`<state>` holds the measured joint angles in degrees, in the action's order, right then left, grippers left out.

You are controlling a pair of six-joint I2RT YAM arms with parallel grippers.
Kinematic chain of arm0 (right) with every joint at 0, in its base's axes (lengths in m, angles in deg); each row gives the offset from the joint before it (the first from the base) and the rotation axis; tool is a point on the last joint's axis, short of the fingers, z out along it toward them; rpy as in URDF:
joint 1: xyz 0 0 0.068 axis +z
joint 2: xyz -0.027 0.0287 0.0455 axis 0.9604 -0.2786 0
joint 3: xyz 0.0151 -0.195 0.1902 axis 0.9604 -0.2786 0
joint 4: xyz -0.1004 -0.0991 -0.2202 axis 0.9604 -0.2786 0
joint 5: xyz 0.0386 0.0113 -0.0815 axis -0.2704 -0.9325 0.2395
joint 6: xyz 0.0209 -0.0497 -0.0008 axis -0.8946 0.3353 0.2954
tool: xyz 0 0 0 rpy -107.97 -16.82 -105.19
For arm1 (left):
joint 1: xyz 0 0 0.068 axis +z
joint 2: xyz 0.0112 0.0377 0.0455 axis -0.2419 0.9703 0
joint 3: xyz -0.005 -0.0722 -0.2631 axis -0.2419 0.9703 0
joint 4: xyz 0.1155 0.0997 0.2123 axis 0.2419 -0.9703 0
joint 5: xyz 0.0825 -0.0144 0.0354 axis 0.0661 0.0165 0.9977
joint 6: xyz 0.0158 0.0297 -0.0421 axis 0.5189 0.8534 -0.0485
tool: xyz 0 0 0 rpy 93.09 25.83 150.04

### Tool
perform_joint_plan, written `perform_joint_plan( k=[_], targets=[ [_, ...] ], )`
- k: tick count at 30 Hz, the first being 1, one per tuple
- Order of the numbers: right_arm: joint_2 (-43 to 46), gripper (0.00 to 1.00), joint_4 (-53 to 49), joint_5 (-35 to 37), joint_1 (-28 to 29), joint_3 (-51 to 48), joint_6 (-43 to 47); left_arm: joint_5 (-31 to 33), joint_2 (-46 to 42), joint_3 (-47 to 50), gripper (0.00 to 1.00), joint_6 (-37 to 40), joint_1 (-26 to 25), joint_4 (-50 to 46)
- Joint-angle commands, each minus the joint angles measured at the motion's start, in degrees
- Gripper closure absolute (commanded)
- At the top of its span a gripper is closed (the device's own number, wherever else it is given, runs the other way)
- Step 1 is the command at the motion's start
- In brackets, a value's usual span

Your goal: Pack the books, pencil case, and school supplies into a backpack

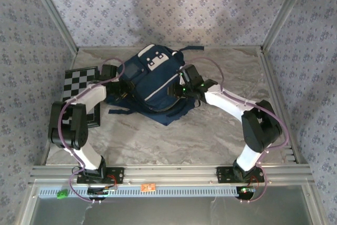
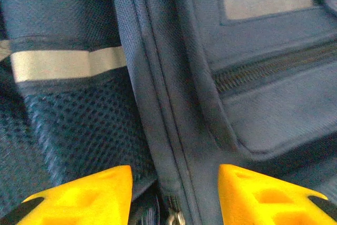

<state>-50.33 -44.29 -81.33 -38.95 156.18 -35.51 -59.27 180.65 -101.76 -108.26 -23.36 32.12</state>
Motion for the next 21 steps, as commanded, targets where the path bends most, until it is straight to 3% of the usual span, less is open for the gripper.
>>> perform_joint_plan(
  k=[1, 6, 11, 21],
  targets=[
    [-0.78, 0.61, 0.03, 1.45, -0.81, -0.48, -0.79, -1.74, 2.22, -2.86, 0.50, -1.65, 0.56, 2.89],
    [-1.89, 0.61, 0.57, 0.25, -2.43, -2.91, -1.70, -1.23, 5.22, -4.75, 0.49, -1.65, 0.57, 2.78],
    [-2.06, 0.62, 1.24, 0.26, -2.30, -3.16, -2.30, -1.05, 6.75, -3.72, 0.58, -3.98, 0.49, 6.99],
    [-3.24, 0.61, 1.41, 0.08, -5.10, -1.48, -0.47, -3.18, 6.21, -1.60, 0.96, -7.45, -0.43, 9.12]
  ],
)
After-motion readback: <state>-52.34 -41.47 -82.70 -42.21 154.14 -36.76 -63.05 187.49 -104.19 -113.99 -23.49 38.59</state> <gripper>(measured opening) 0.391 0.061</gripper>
